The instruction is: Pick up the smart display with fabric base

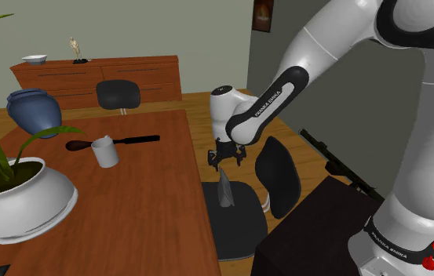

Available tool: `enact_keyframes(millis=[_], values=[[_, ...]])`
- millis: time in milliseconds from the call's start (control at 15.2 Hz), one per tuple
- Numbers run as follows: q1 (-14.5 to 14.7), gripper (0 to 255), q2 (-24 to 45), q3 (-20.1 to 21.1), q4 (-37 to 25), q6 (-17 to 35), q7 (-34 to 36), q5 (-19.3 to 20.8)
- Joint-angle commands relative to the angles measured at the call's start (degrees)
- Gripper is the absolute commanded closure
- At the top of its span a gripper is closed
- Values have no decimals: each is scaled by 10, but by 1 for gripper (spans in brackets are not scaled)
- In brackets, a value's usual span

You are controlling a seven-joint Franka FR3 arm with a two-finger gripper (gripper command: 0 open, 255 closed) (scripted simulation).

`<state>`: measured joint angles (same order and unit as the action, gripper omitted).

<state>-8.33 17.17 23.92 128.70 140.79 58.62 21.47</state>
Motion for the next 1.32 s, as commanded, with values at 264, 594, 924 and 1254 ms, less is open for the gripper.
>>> enact_keyframes(millis=[264,594,924,1254], values=[[48,0,139,-62,-95,15,104,70],[59,0,173,-77,-105,38,120,88],[65,0,191,-85,-112,50,127,98],[65,255,191,-86,-112,50,127,98]])
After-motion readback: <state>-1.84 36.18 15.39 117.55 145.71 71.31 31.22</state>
